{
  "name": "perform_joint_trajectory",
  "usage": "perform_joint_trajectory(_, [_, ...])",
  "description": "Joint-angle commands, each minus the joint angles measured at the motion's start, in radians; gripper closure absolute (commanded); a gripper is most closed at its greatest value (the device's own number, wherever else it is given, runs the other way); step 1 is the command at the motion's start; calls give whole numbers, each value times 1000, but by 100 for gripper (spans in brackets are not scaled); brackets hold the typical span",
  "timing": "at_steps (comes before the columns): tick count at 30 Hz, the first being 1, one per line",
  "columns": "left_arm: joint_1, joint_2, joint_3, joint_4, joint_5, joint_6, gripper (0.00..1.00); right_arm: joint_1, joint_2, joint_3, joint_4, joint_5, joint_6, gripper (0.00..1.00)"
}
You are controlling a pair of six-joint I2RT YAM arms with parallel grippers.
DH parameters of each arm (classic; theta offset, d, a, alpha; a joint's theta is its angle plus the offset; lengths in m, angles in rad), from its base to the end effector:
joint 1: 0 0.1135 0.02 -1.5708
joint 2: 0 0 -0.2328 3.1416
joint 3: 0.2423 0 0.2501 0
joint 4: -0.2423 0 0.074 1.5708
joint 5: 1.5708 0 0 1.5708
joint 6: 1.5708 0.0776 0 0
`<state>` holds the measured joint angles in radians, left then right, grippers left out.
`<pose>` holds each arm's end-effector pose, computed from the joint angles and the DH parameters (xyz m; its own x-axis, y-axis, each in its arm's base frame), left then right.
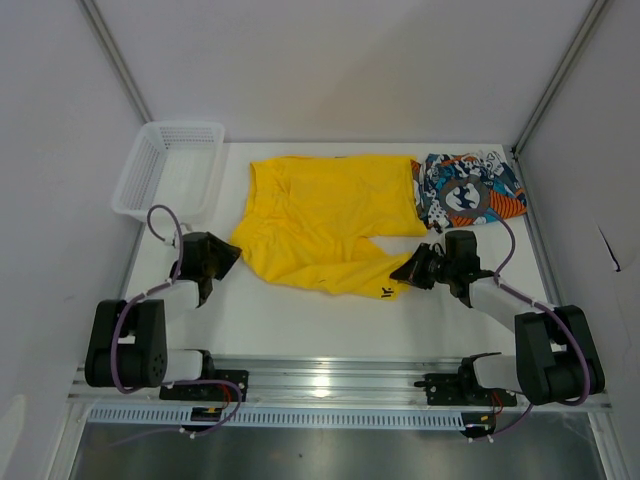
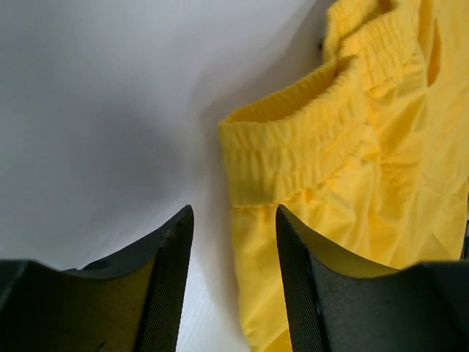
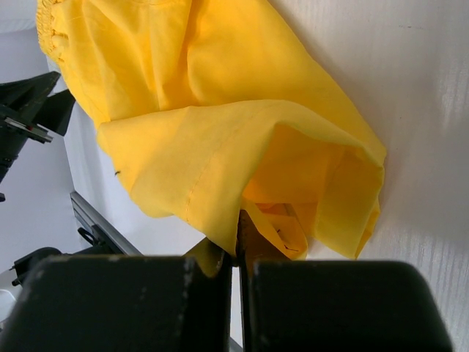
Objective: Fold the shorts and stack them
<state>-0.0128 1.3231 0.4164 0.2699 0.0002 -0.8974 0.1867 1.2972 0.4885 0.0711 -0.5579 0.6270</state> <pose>0.2817 -0.0036 0.0948 -0.3809 -0.7769 -0.5013 -0.4567 0.6295 -0.6286 0.2593 0.0908 0.1094 -0.8534 0.3454 -0.3904 -0.0516 0.6894 0.7225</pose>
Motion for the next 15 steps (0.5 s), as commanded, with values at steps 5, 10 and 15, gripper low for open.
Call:
perform_joint_trajectory(5, [96, 56, -42, 133, 96, -6, 46, 3, -9, 9, 27, -23, -7, 100])
perform_joint_trajectory(10, [106, 94, -74, 261, 144, -61, 41, 3, -18, 5, 18, -20, -7, 100])
perform_joint_trajectory(15, [106, 119, -90, 347, 169, -78, 34, 5, -16, 2, 18, -17, -6, 100])
